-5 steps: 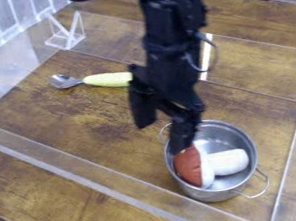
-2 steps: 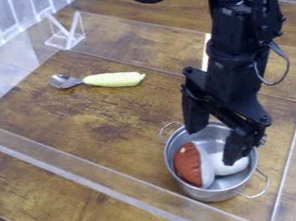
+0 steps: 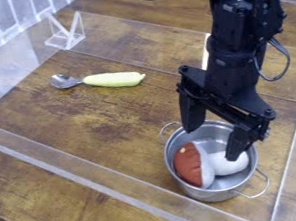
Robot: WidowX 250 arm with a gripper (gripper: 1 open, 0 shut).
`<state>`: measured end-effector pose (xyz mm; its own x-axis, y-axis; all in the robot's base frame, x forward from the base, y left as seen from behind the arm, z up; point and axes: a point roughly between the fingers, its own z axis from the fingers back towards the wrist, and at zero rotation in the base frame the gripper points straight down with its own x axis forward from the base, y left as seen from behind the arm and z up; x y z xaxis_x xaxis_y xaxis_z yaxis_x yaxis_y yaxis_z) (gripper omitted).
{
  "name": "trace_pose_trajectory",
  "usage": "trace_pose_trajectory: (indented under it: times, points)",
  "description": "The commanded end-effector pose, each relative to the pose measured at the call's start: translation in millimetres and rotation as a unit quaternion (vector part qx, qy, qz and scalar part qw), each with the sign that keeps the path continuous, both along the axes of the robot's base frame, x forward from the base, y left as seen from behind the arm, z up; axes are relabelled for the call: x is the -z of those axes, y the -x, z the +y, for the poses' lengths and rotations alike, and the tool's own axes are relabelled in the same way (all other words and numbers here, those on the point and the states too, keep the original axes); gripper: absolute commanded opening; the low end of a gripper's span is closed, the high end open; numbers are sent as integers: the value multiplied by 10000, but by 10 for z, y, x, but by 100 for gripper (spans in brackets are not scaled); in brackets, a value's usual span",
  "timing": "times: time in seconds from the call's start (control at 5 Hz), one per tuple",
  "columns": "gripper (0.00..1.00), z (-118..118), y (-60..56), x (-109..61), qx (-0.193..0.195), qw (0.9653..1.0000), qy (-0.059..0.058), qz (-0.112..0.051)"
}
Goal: Remove the mushroom from the silver pot and put it on the table
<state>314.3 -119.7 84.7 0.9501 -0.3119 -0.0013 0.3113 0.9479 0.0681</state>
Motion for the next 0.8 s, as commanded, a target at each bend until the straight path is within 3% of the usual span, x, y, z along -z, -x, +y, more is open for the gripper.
trace_pose_trajectory:
  times: [0.0, 0.2, 0.4, 0.6]
  points:
    - [100, 175, -156, -207, 184, 9985, 214, -474]
    - [100, 302, -208, -95, 589, 9965, 331, -484]
    - [100, 318, -222, -35, 879, 9943, 326, -507]
    - [100, 305, -177, 27, 797, 9952, 281, -501]
